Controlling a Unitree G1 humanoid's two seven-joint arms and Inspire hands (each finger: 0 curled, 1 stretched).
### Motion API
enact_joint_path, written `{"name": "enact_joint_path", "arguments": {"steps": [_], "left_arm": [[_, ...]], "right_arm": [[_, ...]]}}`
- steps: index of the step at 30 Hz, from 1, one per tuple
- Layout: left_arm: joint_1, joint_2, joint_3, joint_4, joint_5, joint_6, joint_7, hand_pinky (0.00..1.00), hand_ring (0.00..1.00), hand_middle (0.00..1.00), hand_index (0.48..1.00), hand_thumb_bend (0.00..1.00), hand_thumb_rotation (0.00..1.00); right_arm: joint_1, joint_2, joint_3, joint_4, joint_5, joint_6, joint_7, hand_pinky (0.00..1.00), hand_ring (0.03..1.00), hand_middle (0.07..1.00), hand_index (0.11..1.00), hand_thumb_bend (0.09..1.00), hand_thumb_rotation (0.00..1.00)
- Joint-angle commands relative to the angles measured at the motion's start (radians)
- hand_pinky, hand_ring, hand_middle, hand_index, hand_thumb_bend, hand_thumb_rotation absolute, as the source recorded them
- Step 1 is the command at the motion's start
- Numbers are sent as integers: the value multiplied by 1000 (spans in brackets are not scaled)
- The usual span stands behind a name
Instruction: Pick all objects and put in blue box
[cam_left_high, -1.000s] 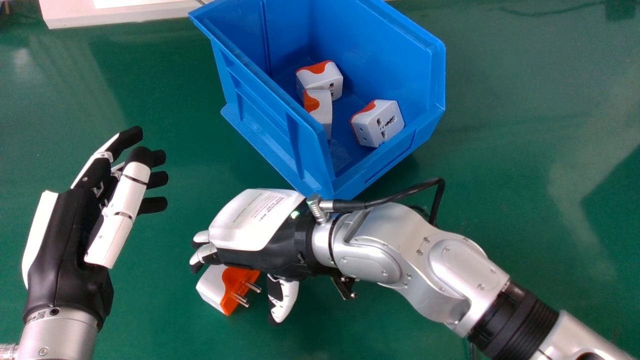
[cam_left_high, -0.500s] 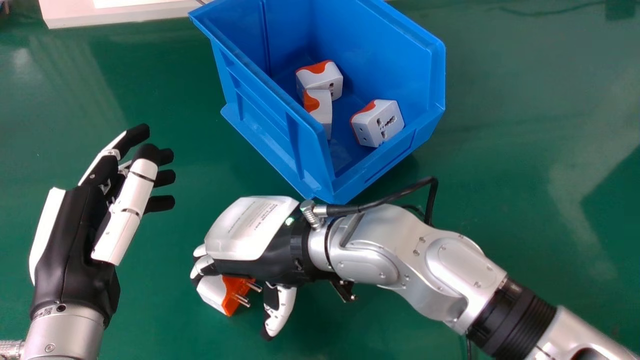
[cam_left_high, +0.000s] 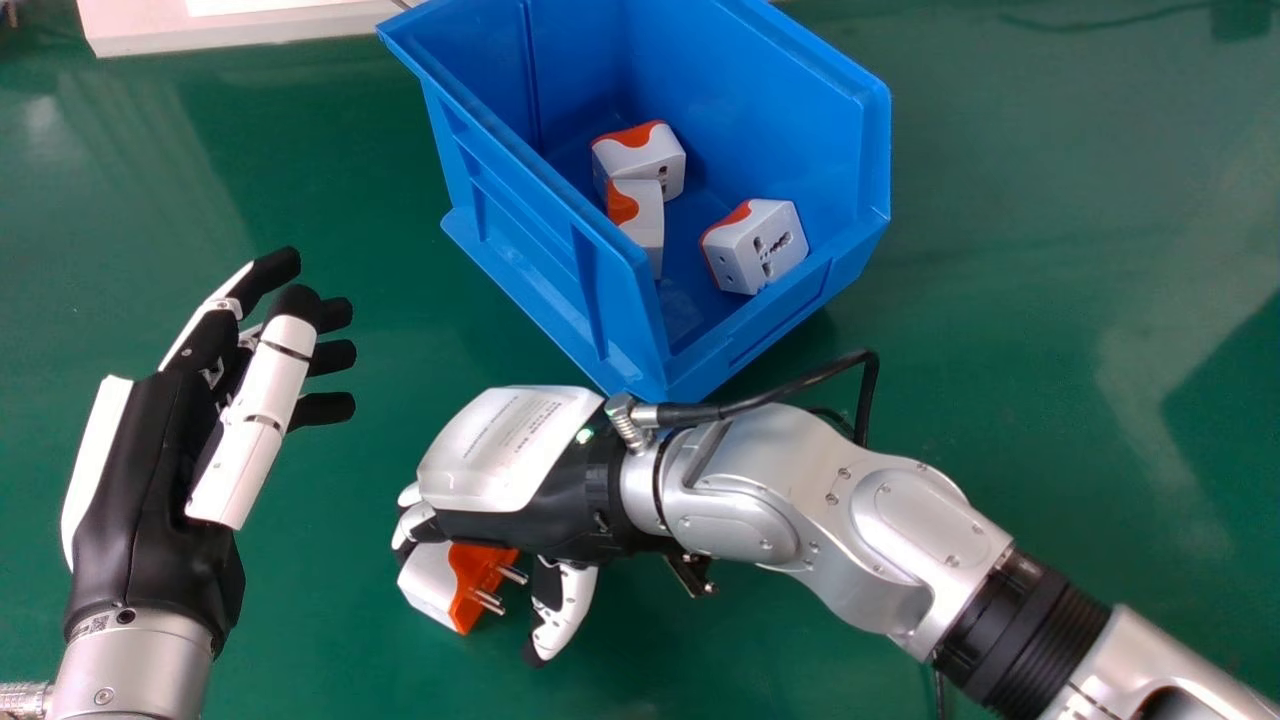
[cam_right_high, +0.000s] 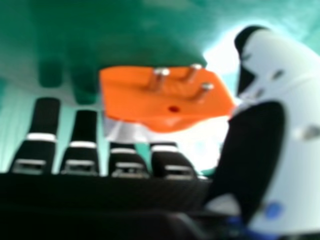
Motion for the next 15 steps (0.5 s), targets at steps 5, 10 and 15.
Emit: {"name": "enact_joint_path", "arguments": {"steps": [5, 10, 15], "left_arm": [[13, 0, 0, -35, 7, -12, 1, 674, 757, 787, 874, 400, 753], [20, 1, 1, -40, 7, -15, 0, 674, 756, 785, 874, 402, 754], [28, 0, 3, -52, 4, -12, -2, 674, 756, 785, 874, 399, 754]], "right_arm": [[-19, 1, -1, 0, -10, -1, -37, 731, 856, 899, 813, 387, 237], [-26, -7, 16, 18, -41, -18, -75, 730, 852, 887, 804, 410, 167], [-26, -8, 17, 27, -42, -27, -82, 734, 843, 876, 793, 470, 72]]}}
